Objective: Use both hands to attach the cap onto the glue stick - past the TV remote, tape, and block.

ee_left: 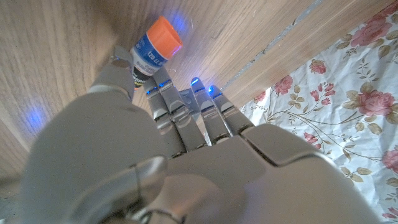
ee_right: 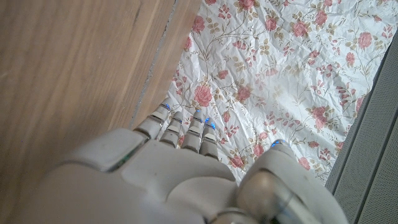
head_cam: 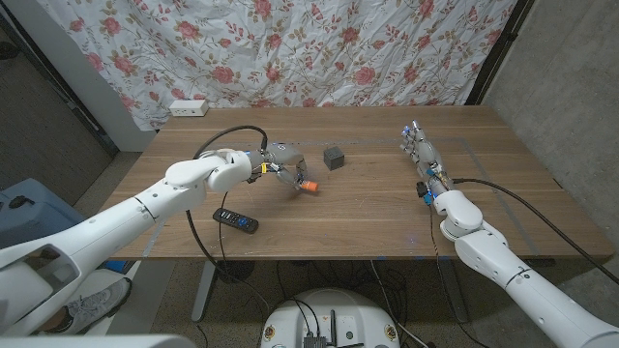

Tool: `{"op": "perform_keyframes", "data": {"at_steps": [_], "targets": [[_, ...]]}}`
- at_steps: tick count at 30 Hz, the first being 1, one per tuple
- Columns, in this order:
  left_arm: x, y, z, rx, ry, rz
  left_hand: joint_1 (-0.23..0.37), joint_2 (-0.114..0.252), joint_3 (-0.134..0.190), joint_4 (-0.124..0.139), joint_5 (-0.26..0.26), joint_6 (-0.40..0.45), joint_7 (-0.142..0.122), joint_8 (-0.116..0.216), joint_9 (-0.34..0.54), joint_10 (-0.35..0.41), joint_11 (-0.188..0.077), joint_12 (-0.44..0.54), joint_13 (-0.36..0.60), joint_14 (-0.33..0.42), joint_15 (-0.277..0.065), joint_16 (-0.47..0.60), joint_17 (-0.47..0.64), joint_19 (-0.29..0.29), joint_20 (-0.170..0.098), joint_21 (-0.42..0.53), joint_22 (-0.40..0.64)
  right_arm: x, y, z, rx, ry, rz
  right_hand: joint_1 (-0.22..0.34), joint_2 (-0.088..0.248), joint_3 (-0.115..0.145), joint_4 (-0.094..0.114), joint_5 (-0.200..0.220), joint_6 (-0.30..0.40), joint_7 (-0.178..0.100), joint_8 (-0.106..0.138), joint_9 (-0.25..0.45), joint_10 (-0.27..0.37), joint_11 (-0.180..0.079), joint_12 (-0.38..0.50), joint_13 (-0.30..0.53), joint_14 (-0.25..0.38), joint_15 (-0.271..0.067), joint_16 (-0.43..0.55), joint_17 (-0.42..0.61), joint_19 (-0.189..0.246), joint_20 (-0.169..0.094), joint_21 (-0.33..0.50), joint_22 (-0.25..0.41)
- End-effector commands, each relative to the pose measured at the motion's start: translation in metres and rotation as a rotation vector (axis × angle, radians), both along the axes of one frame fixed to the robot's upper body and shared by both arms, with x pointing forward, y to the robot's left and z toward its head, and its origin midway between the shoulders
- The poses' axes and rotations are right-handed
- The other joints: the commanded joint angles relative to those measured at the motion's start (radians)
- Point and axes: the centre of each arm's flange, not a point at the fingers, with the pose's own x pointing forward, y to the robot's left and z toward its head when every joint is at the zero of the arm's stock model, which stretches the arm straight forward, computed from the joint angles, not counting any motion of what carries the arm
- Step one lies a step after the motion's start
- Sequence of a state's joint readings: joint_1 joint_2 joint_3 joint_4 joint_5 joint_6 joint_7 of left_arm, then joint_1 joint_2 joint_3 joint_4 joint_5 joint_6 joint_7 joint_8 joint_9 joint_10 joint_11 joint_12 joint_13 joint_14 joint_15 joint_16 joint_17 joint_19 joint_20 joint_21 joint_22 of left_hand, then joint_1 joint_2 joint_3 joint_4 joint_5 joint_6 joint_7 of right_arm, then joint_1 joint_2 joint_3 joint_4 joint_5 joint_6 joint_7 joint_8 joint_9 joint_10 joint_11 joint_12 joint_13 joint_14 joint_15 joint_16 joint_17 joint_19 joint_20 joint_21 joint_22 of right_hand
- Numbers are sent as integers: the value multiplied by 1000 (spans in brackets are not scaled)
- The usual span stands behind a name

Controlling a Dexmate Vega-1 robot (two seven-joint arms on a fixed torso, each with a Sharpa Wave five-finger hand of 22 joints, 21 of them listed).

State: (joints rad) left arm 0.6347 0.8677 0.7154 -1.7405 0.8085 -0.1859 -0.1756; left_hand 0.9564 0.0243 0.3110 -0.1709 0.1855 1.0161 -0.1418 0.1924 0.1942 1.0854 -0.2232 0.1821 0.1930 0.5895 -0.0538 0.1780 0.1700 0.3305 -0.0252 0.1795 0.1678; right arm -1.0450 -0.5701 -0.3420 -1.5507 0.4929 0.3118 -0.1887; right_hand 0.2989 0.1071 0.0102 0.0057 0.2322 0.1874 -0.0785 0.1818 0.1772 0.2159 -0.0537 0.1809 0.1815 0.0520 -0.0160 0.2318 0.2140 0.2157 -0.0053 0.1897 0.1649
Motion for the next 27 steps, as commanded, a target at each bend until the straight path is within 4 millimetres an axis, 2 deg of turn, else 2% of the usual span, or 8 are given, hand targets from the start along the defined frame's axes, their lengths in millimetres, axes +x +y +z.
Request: {"op": "perform_keyframes", "data": {"at_steps": [1,4,6,13,27], "targets": [[2,0,-13,9,-26,37,24,18,1,2,5,4,-9,3,10,-3,-1,3,5,-4,-145,4,3,-2,-3,1,3,2,2,-4,11,6,5,-7,2,0,11,4,2,4,5,0,2,6,7,3,5,0,1,3,2,-1,-3,2],[2,2,-15,14,-38,44,39,19,6,-5,7,1,-14,4,9,-7,-2,4,5,-4,-150,4,3,-3,-4,2,2,3,3,-5,16,8,5,-8,2,0,12,4,2,4,5,0,2,6,7,3,5,1,0,3,2,-1,-3,2],[2,2,-16,14,-40,49,50,17,8,-9,9,-4,-26,4,9,-10,-2,5,5,-5,-150,5,3,-3,-5,4,2,3,4,-6,16,10,6,-9,2,0,12,4,3,4,6,0,2,7,7,3,4,0,0,3,2,-1,-3,2],[4,5,-17,19,-45,63,57,15,9,-9,9,-7,-28,4,9,-15,-3,5,5,-8,-150,4,3,-3,-7,5,2,5,6,-4,14,15,13,-10,3,1,12,4,4,4,6,0,5,8,8,3,6,2,0,3,2,0,-3,2],[6,3,-19,45,-26,98,43,7,-6,6,7,-40,-32,-1,7,-47,-2,2,5,-19,-141,6,5,-17,-8,4,2,7,7,-4,15,23,17,-11,7,4,11,6,16,-3,10,0,4,6,9,3,10,4,-1,2,3,7,-3,2]]}}
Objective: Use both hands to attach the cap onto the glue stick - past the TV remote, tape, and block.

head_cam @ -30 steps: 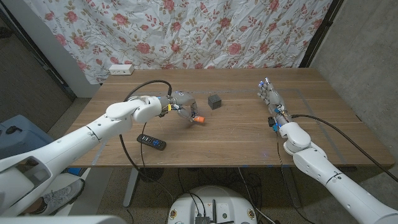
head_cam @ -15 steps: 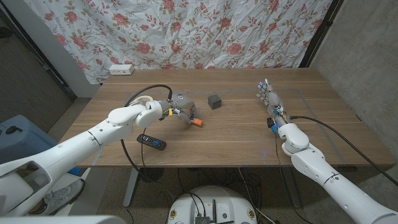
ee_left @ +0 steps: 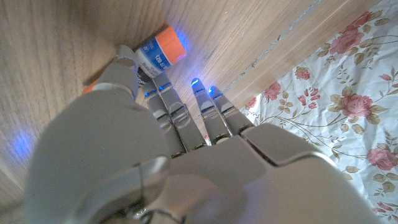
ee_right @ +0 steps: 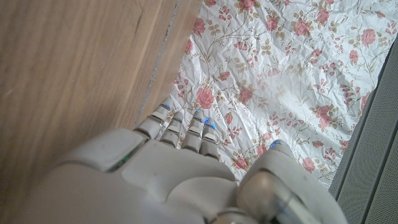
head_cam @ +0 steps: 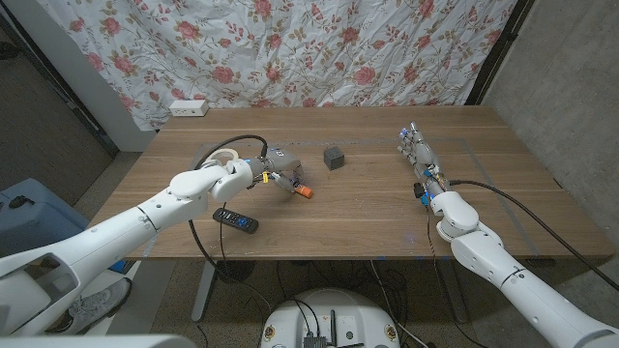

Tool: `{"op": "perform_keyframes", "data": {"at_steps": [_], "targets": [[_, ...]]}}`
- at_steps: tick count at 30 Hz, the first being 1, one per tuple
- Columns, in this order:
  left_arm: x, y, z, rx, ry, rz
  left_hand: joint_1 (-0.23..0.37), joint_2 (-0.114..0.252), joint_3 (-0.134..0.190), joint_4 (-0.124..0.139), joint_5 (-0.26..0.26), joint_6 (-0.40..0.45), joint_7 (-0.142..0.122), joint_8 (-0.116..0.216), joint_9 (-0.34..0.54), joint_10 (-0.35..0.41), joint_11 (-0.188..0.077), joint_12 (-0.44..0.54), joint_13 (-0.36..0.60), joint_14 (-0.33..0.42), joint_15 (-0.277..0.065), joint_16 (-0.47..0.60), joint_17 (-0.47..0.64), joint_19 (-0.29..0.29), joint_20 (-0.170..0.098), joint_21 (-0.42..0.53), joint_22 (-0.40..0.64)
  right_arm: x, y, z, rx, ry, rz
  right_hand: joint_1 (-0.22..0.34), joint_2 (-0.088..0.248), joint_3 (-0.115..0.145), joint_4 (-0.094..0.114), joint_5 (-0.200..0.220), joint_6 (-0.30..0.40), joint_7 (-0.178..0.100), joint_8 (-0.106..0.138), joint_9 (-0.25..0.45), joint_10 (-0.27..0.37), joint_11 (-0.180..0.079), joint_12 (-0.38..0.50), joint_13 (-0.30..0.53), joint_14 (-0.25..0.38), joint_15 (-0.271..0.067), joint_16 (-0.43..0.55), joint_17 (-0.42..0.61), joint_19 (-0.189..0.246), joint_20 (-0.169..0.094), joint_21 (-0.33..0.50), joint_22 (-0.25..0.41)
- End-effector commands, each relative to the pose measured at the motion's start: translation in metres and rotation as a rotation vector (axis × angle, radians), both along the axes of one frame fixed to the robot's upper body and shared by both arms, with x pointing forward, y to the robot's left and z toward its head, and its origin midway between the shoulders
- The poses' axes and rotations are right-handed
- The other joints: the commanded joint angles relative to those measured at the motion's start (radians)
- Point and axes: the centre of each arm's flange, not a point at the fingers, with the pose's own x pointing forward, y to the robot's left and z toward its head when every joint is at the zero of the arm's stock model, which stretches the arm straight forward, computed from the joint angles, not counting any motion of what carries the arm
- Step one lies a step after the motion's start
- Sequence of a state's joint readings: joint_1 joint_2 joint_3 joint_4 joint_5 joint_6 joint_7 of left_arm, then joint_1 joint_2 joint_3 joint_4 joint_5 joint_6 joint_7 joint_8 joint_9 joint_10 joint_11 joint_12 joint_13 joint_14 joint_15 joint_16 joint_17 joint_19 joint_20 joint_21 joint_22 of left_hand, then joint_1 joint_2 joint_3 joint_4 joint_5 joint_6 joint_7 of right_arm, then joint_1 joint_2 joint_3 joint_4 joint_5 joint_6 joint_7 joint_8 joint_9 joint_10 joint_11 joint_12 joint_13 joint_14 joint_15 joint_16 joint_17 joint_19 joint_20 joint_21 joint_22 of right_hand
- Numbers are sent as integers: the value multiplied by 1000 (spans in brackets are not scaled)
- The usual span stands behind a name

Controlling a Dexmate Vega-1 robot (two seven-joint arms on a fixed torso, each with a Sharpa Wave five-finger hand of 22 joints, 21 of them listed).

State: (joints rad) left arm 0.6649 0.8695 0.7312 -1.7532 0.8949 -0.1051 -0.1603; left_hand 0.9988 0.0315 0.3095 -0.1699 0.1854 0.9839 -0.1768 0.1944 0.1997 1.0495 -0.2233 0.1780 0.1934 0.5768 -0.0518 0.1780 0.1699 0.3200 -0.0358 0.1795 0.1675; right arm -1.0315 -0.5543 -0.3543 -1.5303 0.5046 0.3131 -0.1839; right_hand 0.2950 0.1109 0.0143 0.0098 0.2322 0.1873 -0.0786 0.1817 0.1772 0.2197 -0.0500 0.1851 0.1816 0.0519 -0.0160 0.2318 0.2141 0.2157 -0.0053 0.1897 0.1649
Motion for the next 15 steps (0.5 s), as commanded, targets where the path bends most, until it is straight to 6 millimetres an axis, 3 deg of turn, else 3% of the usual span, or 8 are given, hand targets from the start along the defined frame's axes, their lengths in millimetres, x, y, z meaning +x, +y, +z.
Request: {"op": "perform_keyframes", "data": {"at_steps": [1,15], "targets": [[1,-2,-3,23,14,27,-1,-1,-5,6,7,-9,2,-4,2,-14,-1,6,4,-8,-143,6,5,-8,3,3,2,2,1,-1,-3,13,3,-6,4,0,7,6,17,-3,11,0,0,2,4,3,10,5,-1,1,3,10,-3,2],[-1,1,-1,26,12,73,-23,-28,-31,8,7,-89,-10,-16,-4,-105,-2,0,3,-31,-141,5,5,-22,12,6,1,2,1,-5,1,17,-1,-5,5,2,4,7,23,-6,12,0,3,1,6,3,12,8,-3,0,2,13,-3,2]]}}
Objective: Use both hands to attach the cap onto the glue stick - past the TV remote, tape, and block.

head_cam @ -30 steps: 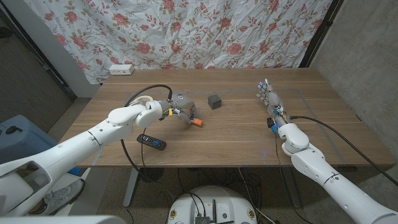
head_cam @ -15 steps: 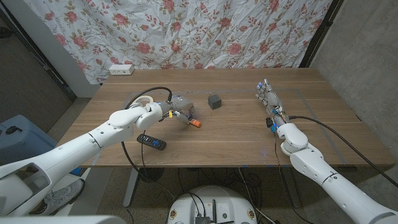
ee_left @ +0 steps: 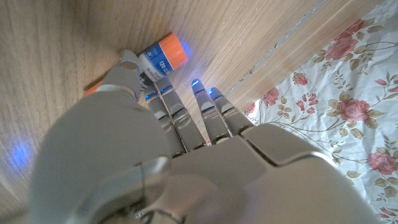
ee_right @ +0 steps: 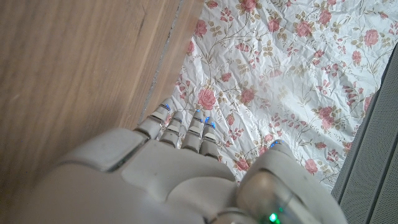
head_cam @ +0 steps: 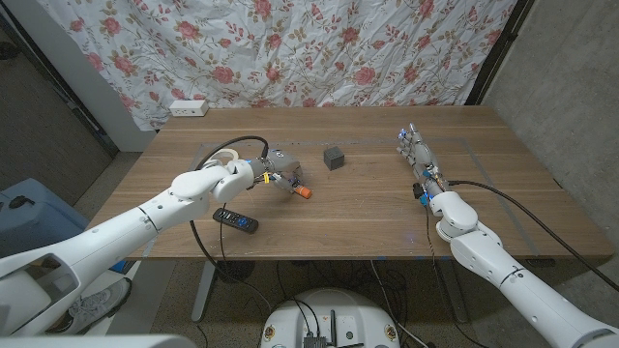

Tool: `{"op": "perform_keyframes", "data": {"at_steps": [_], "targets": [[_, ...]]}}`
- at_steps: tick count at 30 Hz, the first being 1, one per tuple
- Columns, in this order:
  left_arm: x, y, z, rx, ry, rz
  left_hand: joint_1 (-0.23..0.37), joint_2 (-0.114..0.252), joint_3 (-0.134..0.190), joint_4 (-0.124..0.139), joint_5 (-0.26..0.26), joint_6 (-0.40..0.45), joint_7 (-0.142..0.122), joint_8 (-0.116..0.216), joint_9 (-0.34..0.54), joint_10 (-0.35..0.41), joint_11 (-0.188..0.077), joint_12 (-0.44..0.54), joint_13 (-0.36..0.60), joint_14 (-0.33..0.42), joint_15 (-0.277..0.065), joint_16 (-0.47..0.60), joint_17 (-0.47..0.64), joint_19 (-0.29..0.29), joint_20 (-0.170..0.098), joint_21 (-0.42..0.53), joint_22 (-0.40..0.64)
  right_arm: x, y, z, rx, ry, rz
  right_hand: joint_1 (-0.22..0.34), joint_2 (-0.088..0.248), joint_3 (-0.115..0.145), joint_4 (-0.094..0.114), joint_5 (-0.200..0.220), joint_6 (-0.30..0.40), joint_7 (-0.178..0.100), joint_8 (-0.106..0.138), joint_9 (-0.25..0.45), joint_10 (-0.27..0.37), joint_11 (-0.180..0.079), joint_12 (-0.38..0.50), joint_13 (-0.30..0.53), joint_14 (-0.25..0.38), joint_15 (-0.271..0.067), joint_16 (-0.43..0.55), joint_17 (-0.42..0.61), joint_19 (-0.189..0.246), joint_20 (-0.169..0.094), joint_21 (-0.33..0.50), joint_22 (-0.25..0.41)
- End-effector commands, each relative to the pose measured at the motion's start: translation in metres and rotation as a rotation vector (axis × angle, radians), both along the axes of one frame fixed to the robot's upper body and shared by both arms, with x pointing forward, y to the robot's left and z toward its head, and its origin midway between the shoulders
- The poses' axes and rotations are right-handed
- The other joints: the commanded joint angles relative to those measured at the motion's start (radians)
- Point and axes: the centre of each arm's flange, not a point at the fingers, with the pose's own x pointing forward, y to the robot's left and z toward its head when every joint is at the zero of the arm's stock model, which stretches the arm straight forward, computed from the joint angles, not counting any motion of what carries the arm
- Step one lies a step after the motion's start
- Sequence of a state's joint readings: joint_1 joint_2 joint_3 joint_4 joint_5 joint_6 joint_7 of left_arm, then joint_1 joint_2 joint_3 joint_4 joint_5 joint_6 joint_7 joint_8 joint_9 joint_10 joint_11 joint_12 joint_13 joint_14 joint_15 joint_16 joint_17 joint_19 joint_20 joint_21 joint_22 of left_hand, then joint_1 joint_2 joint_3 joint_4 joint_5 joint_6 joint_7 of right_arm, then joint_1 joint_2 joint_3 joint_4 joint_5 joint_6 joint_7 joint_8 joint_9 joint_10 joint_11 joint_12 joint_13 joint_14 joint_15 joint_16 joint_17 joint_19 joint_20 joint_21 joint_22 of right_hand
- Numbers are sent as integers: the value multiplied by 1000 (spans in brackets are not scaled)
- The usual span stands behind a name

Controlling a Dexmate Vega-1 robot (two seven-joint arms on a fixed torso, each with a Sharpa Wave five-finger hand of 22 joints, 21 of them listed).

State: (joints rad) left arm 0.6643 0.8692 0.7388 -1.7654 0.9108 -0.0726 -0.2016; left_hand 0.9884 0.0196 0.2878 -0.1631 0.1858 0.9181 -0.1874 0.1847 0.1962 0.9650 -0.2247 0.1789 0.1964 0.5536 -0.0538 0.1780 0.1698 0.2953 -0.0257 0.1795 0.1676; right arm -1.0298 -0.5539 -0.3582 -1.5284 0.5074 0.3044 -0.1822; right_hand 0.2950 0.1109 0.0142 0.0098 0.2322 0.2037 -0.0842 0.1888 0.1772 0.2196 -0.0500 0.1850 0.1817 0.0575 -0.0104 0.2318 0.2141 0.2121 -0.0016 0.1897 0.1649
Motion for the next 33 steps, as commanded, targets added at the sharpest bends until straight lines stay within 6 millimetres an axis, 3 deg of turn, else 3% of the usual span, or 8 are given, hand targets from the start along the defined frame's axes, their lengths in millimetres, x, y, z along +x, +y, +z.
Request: {"op": "perform_keyframes", "data": {"at_steps": [1,13,19,33], "targets": [[-3,1,1,8,-2,37,-15,-19,-12,2,7,-30,-3,-6,-1,-27,-1,-1,0,-10,-138,5,5,3,3,6,1,1,0,-3,4,7,-3,-5,5,2,4,7,7,0,4,0,3,1,6,3,6,1,-3,0,5,9,-3,2],[-4,1,6,27,19,57,-44,-39,-34,9,10,-141,0,-9,-6,-131,0,0,-1,-54,-137,2,5,-27,13,3,1,2,1,-5,7,14,-1,-4,7,5,3,8,8,-3,4,0,2,1,5,3,8,3,-4,0,3,19,-4,2],[-3,1,9,36,31,78,-63,-52,-47,9,7,-236,5,-6,-3,-242,2,-3,-1,-99,-135,-1,4,-57,25,1,1,3,2,-6,14,17,-1,-4,8,6,2,8,8,-5,3,0,2,0,5,3,7,3,-5,0,3,21,-4,2],[-7,2,17,-1,48,71,-117,-78,-70,21,-6,-300,1,3,-4,-364,4,-4,-3,-167,-117,-3,5,-95,36,0,0,4,1,-5,12,20,5,-5,9,8,2,8,6,-6,2,0,-1,4,4,3,4,11,-8,0,1,28,-4,3]]}}
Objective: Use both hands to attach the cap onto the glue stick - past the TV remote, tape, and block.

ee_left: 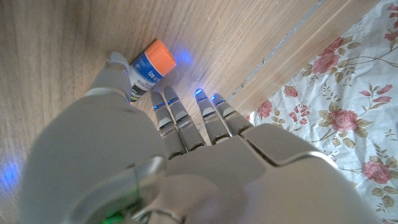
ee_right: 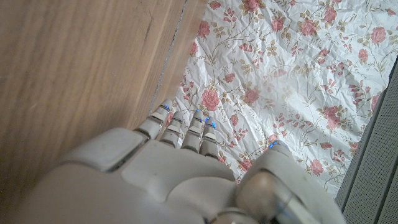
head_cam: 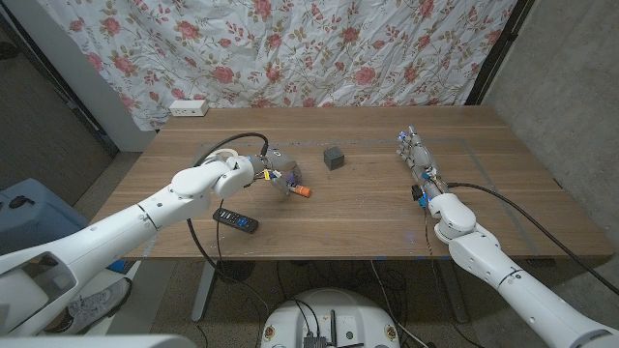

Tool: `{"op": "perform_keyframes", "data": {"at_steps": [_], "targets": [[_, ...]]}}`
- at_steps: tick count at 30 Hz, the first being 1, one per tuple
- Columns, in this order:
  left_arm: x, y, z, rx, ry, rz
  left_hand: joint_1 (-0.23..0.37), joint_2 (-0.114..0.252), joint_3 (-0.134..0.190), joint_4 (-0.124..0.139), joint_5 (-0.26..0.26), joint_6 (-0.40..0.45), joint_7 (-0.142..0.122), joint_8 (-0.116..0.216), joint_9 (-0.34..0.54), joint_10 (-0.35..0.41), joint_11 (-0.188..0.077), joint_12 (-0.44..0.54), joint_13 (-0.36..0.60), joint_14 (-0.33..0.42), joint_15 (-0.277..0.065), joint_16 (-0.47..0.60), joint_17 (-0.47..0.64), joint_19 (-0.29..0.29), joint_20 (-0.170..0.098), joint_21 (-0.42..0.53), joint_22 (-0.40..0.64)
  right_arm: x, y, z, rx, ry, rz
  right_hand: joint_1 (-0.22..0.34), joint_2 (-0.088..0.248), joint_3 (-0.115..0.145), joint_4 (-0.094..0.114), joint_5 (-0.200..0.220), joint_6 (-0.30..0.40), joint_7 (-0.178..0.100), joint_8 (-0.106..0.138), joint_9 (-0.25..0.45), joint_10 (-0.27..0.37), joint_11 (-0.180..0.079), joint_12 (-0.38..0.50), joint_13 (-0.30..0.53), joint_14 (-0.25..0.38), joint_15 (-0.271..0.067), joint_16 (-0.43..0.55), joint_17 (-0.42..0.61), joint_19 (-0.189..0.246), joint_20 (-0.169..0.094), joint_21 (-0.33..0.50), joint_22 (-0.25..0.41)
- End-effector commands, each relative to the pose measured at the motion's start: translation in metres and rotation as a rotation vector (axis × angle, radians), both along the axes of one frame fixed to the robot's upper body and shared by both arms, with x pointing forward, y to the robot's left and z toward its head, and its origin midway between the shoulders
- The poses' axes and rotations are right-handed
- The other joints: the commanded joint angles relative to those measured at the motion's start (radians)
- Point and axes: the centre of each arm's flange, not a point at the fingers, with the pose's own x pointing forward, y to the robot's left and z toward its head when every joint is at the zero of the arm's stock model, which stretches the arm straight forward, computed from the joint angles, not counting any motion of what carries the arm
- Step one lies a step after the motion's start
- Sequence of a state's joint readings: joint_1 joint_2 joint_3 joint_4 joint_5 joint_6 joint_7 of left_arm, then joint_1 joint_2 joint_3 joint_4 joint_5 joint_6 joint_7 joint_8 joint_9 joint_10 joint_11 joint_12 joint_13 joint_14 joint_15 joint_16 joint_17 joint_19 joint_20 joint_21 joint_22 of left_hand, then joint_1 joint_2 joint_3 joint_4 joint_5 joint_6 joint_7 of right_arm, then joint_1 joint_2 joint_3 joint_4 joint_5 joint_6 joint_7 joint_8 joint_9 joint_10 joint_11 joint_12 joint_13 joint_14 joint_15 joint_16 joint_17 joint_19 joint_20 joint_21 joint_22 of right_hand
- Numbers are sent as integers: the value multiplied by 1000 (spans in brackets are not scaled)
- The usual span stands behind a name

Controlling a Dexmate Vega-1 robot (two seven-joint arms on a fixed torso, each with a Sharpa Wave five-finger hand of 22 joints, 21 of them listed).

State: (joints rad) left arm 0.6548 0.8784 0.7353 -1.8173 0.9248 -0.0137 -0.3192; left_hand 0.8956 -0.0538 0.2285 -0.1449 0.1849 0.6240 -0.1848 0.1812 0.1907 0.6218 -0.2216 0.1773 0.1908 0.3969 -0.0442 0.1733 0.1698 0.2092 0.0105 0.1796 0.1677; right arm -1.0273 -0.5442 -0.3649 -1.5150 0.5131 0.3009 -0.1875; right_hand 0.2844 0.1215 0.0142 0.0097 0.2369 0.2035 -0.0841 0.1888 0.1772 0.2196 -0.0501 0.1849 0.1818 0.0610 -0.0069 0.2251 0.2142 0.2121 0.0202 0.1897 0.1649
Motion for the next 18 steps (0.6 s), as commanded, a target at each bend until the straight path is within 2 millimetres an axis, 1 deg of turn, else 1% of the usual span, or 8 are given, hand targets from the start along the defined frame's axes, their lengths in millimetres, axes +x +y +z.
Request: {"op": "perform_keyframes", "data": {"at_steps": [1,3,11,13,18], "targets": [[-3,2,9,-38,28,-1,-39,-11,-17,6,-8,-10,-2,7,1,-30,1,-1,2,-17,-125,2,5,-16,-1,-1,0,1,-1,1,-1,5,6,4,-1,8,2,3,5,-7,1,0,-1,6,4,3,-1,8,-1,0,0,6,-4,3],[-4,4,11,-44,34,-3,-55,-18,-24,9,-9,-21,-2,7,1,-43,1,0,1,-30,-118,1,4,-25,-3,-2,0,1,-1,2,-5,8,8,2,-3,7,3,3,2,-8,0,0,-6,7,2,3,-8,2,-4,1,-2,6,-5,3],[-6,10,16,-67,44,-4,-91,-23,-33,13,-8,-72,10,2,-1,-113,4,-5,-3,-83,-96,-2,3,-50,-1,-1,0,2,-2,2,-3,14,5,-4,-5,5,5,3,-6,-5,-4,0,-10,9,2,3,-11,2,-5,2,-7,2,-6,3],[-6,12,17,-74,56,-6,-106,-20,-35,15,-7,-92,11,3,-3,-156,5,-8,-5,-119,-86,-5,2,-61,-6,0,0,2,-2,2,-4,16,1,-5,-5,5,5,3,-7,-6,-3,0,-10,10,2,3,-11,2,-5,2,-7,1,-6,3],[-7,19,19,-118,84,-18,-142,-15,-41,21,-8,-135,13,-1,-5,-221,8,-9,-9,-171,-68,-5,0,-86,-7,-2,0,2,-1,1,-2,18,-5,-6,-5,5,5,3,-7,-6,-4,0,-12,8,2,3,-12,2,-6,2,-7,1,-6,3]]}}
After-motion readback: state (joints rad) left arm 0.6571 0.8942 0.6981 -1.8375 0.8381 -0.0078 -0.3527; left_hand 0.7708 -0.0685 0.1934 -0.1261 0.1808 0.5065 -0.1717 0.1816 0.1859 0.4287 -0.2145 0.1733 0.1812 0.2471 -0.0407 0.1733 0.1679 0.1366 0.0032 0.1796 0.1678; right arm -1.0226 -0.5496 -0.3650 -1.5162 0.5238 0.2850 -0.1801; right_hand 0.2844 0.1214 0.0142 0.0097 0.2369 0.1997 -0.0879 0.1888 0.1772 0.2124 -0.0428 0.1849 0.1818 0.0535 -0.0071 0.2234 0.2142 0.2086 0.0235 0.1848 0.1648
